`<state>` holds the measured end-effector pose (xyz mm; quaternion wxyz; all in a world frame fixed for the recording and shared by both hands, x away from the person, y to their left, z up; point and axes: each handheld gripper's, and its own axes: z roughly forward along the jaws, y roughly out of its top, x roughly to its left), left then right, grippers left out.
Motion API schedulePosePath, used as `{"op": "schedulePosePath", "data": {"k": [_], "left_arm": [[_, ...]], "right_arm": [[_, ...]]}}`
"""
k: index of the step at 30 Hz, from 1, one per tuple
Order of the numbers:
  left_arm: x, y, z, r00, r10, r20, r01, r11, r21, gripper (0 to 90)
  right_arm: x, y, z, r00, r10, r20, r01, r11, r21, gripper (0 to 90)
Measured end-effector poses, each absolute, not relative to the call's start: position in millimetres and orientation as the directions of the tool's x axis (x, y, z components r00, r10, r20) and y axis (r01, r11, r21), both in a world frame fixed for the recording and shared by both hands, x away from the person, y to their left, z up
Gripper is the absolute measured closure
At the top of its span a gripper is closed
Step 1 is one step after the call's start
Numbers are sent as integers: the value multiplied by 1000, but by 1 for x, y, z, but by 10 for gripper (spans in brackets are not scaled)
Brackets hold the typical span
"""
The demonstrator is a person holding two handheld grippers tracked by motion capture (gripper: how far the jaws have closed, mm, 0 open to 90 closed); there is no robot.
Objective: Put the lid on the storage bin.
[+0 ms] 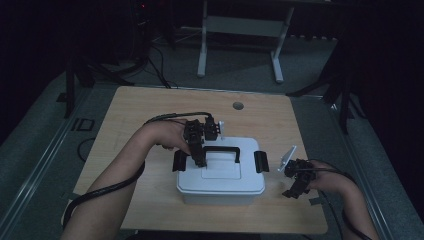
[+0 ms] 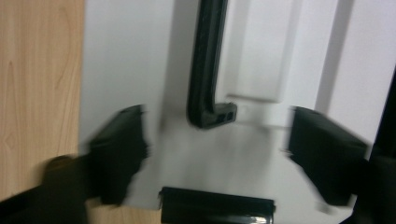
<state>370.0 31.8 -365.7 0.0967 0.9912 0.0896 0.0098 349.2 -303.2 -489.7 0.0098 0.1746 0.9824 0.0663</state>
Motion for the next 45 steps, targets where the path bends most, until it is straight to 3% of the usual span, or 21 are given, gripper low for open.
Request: {"op": "schedulePosePath", "data": {"k": [4, 12, 26, 32, 45], "left_arm": [[370, 45, -367, 979, 203, -12, 200, -946, 254, 18], [367, 72, -372, 971, 238, -10, 228, -920, 320, 18], [355, 110, -376, 960, 278, 26, 251, -901, 354, 18], [348, 137, -381, 951, 308, 11, 285, -893, 347, 18], [334, 193, -405, 924, 383, 3, 346, -837, 423, 19]], "right_arm": [[350, -302, -489, -931, 365, 3, 361, 919, 160, 136], [351, -302, -491, -921, 389, -11, 380, 904, 196, 136], [351, -304, -495, -915, 402, -17, 391, 897, 204, 137], [350, -306, -495, -914, 405, -18, 393, 897, 204, 137], [350, -304, -497, -913, 409, -17, 397, 894, 208, 137]]}}
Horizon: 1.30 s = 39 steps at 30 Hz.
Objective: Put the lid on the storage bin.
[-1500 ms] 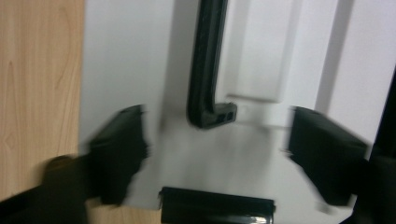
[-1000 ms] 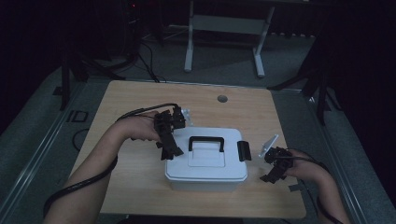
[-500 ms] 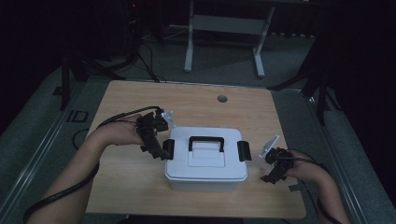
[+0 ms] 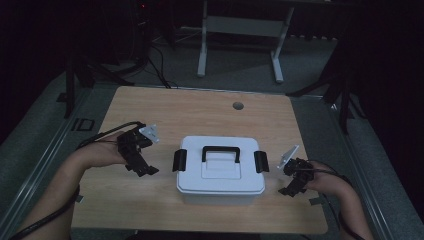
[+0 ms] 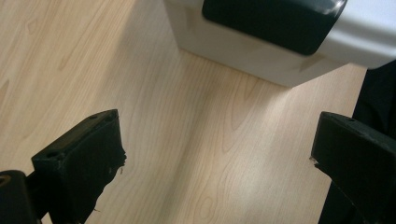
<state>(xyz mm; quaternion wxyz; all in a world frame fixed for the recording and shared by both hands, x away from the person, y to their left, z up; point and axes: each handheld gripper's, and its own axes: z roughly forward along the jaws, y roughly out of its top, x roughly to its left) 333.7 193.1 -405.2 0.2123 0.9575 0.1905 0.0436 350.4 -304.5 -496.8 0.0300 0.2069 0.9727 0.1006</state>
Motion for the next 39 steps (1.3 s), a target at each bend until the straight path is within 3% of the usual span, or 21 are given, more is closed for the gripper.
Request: {"op": "schedulePosePath", "data": {"k": [19, 39], "left_arm": [[324, 214, -461, 909, 413, -59, 391, -793, 468, 19], [315, 229, -507, 884, 452, -119, 455, -774, 441, 19]], "right_arm": [[349, -309, -500, -903, 430, -10, 416, 880, 230, 137], [348, -311, -503, -899, 437, -19, 422, 878, 226, 137]]}}
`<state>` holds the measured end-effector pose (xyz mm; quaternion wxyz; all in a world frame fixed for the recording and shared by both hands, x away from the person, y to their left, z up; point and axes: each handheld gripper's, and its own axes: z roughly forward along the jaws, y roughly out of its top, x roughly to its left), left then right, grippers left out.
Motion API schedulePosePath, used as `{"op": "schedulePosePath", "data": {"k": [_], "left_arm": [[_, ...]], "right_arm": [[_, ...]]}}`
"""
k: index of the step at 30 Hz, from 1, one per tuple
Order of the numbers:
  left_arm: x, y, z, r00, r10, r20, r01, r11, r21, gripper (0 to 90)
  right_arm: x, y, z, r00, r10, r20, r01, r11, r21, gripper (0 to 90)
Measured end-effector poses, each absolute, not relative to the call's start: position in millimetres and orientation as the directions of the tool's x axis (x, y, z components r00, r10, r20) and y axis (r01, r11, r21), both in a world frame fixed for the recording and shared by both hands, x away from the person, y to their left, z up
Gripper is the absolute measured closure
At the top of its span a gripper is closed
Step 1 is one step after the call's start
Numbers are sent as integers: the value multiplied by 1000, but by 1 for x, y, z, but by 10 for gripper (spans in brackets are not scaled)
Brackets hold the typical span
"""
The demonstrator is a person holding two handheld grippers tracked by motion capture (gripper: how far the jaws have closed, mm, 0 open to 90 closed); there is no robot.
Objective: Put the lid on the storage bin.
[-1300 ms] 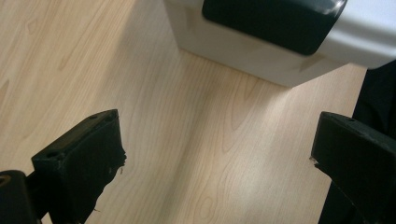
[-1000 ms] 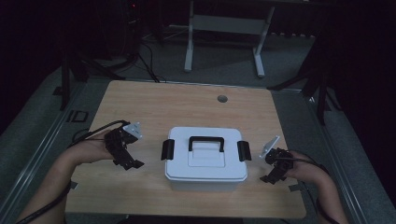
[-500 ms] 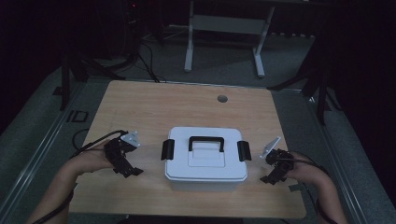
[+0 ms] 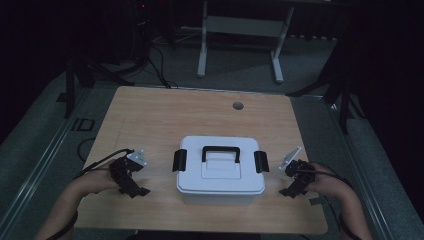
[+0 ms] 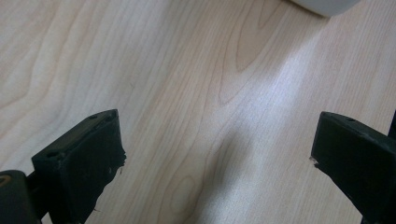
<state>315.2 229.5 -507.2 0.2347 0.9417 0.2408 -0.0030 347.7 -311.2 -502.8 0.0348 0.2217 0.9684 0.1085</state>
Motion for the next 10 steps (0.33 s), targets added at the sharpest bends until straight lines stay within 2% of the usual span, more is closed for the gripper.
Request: {"op": "schedulePosePath", "data": {"k": [10], "left_arm": [[315, 233, -514, 877, 459, -139, 472, -773, 424, 19]], "right_arm": [[348, -311, -502, -901, 434, -22, 419, 880, 222, 136]]}}
